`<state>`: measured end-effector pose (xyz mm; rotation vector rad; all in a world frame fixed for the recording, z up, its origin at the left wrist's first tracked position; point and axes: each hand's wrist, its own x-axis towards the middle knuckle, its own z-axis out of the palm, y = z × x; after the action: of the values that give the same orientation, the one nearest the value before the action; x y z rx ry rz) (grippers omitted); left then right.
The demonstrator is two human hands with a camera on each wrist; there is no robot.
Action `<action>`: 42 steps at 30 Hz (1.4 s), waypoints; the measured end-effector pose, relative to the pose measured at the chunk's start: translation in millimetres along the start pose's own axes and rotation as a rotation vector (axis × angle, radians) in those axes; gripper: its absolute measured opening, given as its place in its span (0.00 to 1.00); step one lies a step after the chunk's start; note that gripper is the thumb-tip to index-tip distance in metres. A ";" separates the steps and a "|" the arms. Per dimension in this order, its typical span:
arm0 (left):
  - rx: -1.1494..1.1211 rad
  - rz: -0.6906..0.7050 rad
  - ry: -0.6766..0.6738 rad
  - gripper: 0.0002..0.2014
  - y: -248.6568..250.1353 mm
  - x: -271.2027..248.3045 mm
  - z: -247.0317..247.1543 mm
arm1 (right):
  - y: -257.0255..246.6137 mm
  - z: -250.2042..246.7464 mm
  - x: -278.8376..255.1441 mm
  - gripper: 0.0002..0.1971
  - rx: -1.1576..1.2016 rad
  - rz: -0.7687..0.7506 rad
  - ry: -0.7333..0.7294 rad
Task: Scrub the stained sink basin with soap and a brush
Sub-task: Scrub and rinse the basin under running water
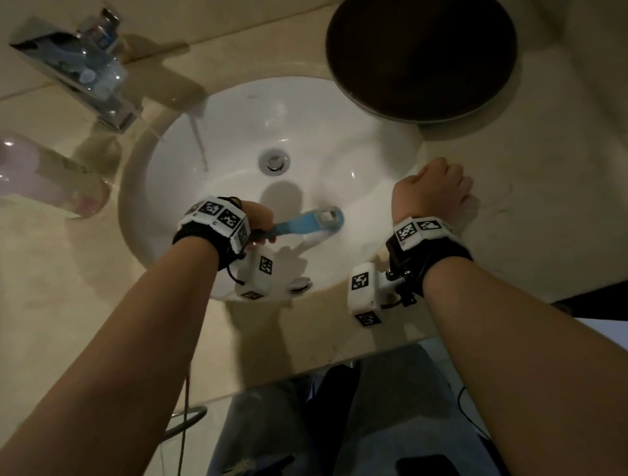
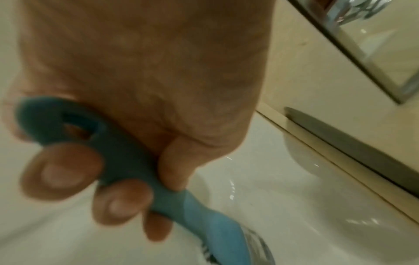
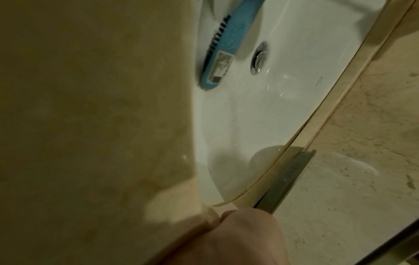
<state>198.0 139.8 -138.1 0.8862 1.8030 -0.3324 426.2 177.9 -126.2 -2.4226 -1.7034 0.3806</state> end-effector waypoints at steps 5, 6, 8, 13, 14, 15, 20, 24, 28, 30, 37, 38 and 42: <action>-0.053 0.041 0.247 0.18 0.7 13.0 -13.8 | -0.8 -2.4 -0.3 0.16 -0.020 0.008 -0.019; -0.085 0.053 0.262 0.18 1.5 11.8 -18.0 | -1.4 -3.2 -0.8 0.16 -0.014 0.011 -0.022; -0.136 0.057 0.166 0.16 3.0 13.0 -23.4 | -2.9 -4.7 -1.0 0.16 -0.008 0.013 -0.029; -0.096 0.081 -0.279 0.12 -1.2 5.8 -26.0 | -2.8 -4.0 -0.9 0.16 -0.025 0.011 -0.029; 0.020 0.056 -0.315 0.12 -1.5 2.0 -23.4 | -2.9 -3.8 -0.7 0.16 -0.026 0.011 -0.028; 0.118 0.028 -0.352 0.09 -1.3 -1.8 -19.8 | -3.1 -3.6 -0.5 0.16 -0.022 0.012 -0.027; 0.043 -0.010 -0.002 0.15 -9.4 11.0 -10.9 | -3.5 -3.5 -1.1 0.16 -0.003 0.008 -0.009; -0.028 0.043 0.253 0.16 0.5 23.2 -24.5 | -3.8 -3.4 -1.8 0.15 -0.001 0.006 -0.006; -0.089 0.086 -0.105 0.16 4.7 22.0 -25.1 | -4.5 -5.1 -1.7 0.15 0.006 0.011 -0.016; 0.002 0.097 -0.246 0.17 5.6 19.1 -14.0 | -4.5 -4.0 -1.8 0.15 0.001 0.008 -0.014; 0.156 0.055 0.195 0.12 7.5 28.5 -2.4 | -5.1 -4.0 -0.8 0.16 0.001 0.020 -0.014; 0.238 0.059 0.333 0.10 3.8 30.0 -8.5 | -4.9 -4.1 -0.8 0.16 0.005 0.018 -0.015; 0.027 0.061 0.272 0.12 -1.3 30.5 -30.3 | -3.6 -3.3 -1.9 0.16 0.008 0.008 -0.015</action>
<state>170.9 169.6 -153.2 1.0434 2.0183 -0.2045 423.3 177.5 -121.9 -2.4276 -1.6956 0.4070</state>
